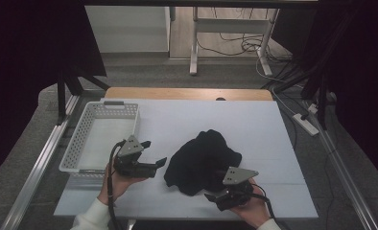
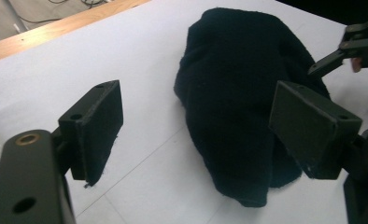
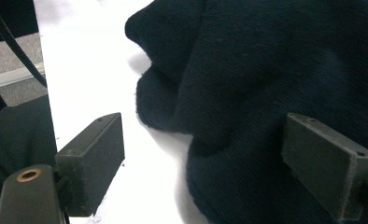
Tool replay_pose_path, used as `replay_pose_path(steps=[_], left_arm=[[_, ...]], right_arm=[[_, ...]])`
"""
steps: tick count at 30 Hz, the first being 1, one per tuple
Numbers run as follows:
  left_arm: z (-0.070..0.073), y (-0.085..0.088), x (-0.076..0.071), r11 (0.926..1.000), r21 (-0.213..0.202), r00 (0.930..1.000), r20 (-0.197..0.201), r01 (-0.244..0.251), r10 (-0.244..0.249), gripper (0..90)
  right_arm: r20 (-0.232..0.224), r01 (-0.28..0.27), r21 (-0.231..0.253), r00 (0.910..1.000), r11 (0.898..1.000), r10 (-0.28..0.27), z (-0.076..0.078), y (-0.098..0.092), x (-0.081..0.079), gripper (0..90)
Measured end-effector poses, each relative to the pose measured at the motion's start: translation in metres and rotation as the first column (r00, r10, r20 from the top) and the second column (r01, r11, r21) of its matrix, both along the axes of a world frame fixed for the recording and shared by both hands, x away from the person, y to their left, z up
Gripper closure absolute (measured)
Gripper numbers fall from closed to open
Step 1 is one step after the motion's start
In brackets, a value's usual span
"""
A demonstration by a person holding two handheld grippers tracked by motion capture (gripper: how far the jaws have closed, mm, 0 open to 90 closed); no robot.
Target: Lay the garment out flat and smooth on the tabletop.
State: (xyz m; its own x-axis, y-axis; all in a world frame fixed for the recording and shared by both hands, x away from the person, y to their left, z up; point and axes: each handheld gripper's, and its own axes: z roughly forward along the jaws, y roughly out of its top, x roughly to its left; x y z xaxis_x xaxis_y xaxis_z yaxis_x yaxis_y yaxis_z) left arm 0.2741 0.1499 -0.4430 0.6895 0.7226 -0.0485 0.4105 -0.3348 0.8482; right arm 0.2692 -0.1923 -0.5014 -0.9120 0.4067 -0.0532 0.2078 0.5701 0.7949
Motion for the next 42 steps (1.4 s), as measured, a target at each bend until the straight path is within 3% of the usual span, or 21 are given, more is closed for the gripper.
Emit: replay_pose_path(steps=[12, 16, 21, 27, 31, 35, 38, 42], left_arm=[[-0.005, -0.004, 0.002, 0.9999, 0.011, 0.9999, -0.015, 0.003, -0.003, 18.2], [-0.006, -0.005, 0.002, 0.9999, 0.011, 0.9999, -0.016, 0.005, -0.005, 18.2], [-0.006, -0.006, 0.002, 0.9999, 0.014, 0.9998, -0.018, 0.006, -0.006, 18.2], [-0.007, -0.008, 0.001, 0.9998, 0.016, 0.9998, -0.02, 0.009, -0.008, 18.2], [-0.008, -0.009, 0.002, 0.9997, 0.02, 0.9996, -0.024, 0.014, -0.014, 18.2], [-0.009, -0.01, 0.002, 0.9996, 0.021, 0.9995, -0.025, 0.018, -0.018, 18.2], [-0.009, -0.01, 0.002, 0.9996, 0.02, 0.9995, -0.025, 0.018, -0.018, 18.2], [-0.009, -0.011, 0.002, 0.9996, 0.02, 0.9994, -0.027, 0.02, -0.02, 18.2]], right_arm=[[-0.02, 0.011, -0.053, 0.9997, 0.999, -0.012, -0.012, 0.011, 0.006, 15.4], [-0.018, 0.03, -0.081, 0.9993, 0.996, -0.032, -0.016, 0.013, 0.008, 20.1], [-0.024, 0.043, -0.079, 0.9987, 0.996, -0.045, -0.018, 0.015, 0.012, 24.8], [0.033, 0.077, -0.147, 0.9968, 0.986, -0.073, -0.024, 0.022, 0.014, 47.2], [0.029, 0.079, -0.162, 0.9967, 0.984, -0.076, -0.024, 0.022, 0.018, 67.9], [0.025, 0.055, -0.159, 0.9983, 0.986, -0.052, -0.019, 0.019, 0.018, 77.0], [0.022, 0.045, -0.121, 0.9989, 0.992, -0.043, -0.007, 0.016, 0.015, 78.1], [0.083, 0.035, -0.051, 0.9961, 0.998, -0.031, 0.019, 0.009, 0.007, 79.1]])
